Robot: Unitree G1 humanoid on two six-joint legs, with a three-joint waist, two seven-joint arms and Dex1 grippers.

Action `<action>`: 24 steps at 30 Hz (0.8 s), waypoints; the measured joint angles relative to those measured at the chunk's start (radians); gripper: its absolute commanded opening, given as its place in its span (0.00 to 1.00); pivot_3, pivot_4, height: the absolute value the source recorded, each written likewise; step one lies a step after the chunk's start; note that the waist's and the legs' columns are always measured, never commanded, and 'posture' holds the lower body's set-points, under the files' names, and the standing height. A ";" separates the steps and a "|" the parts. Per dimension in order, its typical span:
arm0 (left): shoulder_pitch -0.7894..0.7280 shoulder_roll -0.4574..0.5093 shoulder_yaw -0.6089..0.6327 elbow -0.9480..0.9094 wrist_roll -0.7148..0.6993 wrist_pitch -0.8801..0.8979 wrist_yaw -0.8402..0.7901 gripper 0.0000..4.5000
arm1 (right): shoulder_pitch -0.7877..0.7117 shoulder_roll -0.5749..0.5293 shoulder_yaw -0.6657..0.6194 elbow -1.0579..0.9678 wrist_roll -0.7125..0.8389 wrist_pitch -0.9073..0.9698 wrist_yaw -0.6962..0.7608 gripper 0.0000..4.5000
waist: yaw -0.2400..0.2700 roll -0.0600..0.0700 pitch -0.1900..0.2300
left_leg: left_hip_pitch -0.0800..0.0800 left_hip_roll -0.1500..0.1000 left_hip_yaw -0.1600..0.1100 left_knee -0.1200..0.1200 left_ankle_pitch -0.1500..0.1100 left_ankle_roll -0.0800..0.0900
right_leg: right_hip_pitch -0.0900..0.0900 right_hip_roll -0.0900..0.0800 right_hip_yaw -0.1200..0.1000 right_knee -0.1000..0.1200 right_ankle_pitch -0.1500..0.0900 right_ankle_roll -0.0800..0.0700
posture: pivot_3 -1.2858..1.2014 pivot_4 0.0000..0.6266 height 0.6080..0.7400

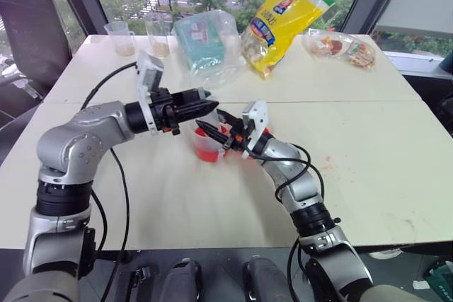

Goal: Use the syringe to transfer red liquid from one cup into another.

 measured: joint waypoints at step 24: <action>-0.099 -0.004 0.002 0.067 0.009 0.009 -0.016 0.02 | -0.021 -0.021 -0.024 -0.023 0.042 0.055 0.017 0.31 | 0.000 0.000 0.000 | 0.000 0.000 0.000 0.000 0.000 0.000 | 0.000 0.000 0.000 0.000 0.000 0.000 | 0.52 0.24 1.00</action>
